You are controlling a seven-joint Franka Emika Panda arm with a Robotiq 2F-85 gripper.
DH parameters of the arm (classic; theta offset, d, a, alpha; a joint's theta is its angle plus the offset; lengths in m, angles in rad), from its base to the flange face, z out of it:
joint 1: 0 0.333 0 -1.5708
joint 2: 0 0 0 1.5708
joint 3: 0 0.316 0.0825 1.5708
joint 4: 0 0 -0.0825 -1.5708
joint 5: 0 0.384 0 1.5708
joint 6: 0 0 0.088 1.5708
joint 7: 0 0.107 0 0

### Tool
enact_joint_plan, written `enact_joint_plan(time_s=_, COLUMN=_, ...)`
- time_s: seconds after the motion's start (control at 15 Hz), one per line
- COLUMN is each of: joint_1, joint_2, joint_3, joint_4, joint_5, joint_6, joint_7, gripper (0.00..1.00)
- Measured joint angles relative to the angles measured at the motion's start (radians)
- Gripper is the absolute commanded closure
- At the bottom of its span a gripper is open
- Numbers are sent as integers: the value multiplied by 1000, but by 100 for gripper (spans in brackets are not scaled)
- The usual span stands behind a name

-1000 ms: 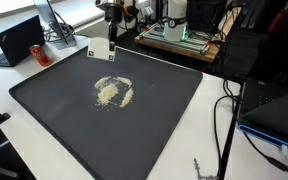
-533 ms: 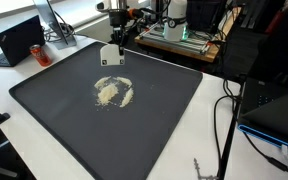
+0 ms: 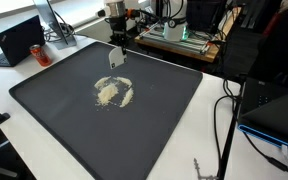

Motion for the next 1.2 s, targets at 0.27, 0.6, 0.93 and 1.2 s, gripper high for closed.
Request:
enact_joint_plan(time_s=0.27, joint_1=-12, joint_2=-52, joint_3=-12, joint_4=117, joint_5=-305, joint_6=-262, joint_7=153, gripper=99)
enact_joint_plan(time_s=0.6, joint_1=18, joint_2=-146, joint_3=29, joint_4=327, joint_5=-370, joint_6=-655, joint_7=170, gripper=99)
enact_joint_plan(time_s=0.93, joint_1=85, joint_2=-88, joint_3=101, joint_4=630, joint_5=-370, joint_6=-938, joint_7=231, gripper=99)
enact_joint_plan(time_s=1.2, joint_1=113, joint_2=99, joint_3=133, joint_4=836, joint_5=-380, joint_6=-971, joint_7=299, gripper=99)
